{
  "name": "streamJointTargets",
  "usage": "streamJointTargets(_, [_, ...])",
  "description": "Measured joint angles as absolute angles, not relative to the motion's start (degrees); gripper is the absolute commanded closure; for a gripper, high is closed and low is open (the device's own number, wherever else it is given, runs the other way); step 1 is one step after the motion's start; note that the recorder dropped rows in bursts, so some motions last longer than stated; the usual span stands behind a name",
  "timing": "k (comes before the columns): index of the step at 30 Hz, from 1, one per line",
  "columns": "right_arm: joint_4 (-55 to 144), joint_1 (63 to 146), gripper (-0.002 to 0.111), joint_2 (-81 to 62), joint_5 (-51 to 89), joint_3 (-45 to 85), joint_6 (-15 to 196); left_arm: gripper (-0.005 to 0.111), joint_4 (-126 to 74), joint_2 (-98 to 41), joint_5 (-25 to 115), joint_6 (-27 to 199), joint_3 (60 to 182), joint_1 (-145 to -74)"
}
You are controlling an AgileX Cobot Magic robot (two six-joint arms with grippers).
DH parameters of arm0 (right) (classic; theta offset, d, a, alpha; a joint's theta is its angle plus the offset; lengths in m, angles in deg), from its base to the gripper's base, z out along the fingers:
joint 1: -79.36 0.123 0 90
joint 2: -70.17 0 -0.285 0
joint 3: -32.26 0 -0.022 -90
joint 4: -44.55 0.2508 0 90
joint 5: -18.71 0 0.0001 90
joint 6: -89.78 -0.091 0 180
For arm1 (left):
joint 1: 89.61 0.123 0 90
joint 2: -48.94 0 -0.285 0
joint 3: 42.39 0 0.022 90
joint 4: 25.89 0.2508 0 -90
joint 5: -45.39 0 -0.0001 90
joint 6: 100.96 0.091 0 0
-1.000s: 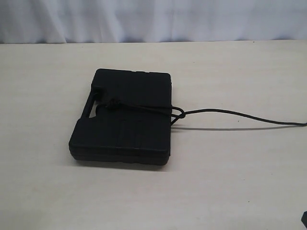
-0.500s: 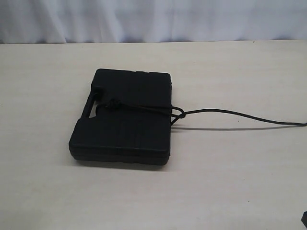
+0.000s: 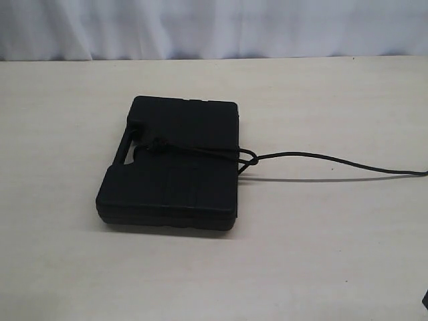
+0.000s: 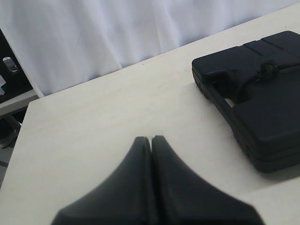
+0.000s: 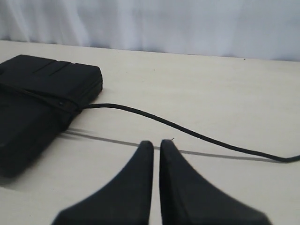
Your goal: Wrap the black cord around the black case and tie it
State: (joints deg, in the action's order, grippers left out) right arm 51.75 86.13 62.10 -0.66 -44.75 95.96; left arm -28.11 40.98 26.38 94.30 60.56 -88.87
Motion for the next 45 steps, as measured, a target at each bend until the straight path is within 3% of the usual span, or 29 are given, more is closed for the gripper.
streamJointTargets(29, [43.8,86.1,0.104,62.1,-0.7,-44.8,83.1,0.107,-28.1,41.0,26.9,94.3,60.6,-88.9])
streamJointTargets(35, [43.8,78.3,0.104,62.1,-0.7,-44.8,83.1,0.107,-28.1,41.0,26.9,94.3,60.6,-88.9])
streamJointTargets(45, [43.8,77.7,0.104,62.1,-0.7,-44.8,83.1,0.107,-28.1,41.0,26.9,94.3,60.6,-88.9])
